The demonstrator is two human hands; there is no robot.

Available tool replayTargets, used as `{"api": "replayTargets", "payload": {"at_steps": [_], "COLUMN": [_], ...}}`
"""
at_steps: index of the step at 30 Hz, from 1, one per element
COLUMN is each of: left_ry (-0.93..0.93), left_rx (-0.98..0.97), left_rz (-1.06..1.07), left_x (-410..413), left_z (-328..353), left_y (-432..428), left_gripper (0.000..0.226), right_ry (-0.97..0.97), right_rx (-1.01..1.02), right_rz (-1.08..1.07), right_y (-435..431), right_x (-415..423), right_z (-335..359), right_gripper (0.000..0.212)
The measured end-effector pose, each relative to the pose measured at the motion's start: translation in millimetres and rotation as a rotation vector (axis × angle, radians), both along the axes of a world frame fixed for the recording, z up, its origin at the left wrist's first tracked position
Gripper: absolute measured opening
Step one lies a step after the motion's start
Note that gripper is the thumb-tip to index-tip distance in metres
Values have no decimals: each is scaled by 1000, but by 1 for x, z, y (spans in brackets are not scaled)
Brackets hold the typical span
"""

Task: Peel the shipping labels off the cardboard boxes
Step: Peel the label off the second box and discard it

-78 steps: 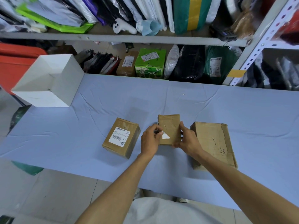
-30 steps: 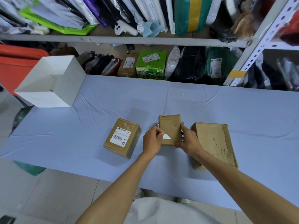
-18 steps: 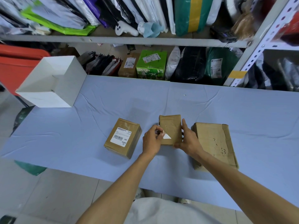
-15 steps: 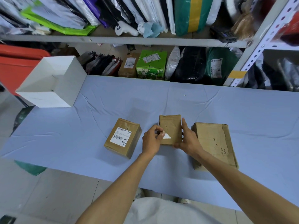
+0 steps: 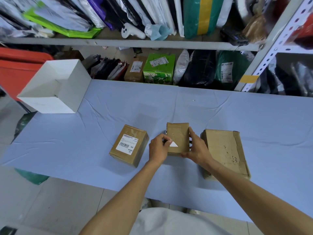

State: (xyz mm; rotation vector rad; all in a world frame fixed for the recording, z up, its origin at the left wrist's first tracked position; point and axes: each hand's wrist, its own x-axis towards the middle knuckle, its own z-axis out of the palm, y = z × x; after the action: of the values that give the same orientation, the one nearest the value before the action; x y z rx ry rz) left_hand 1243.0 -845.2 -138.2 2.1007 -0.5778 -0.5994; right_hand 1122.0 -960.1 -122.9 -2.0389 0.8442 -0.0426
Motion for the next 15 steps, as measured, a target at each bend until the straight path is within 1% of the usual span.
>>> {"api": "replayTargets", "payload": {"at_steps": [5,15], "left_ry": [20,38], "left_rx": [-2,3], "left_rz": [-2,-15], "left_x": [2,5], "left_z": [-1,-1], "left_y": [0,-1], "left_gripper": [7,8], "right_ry": [-35,-59], "right_rx": [16,49], "right_rz": [-4,-14], "right_y": [2,1], "right_x": [2,2], "right_z": [1,4], "right_gripper": [121,120]}}
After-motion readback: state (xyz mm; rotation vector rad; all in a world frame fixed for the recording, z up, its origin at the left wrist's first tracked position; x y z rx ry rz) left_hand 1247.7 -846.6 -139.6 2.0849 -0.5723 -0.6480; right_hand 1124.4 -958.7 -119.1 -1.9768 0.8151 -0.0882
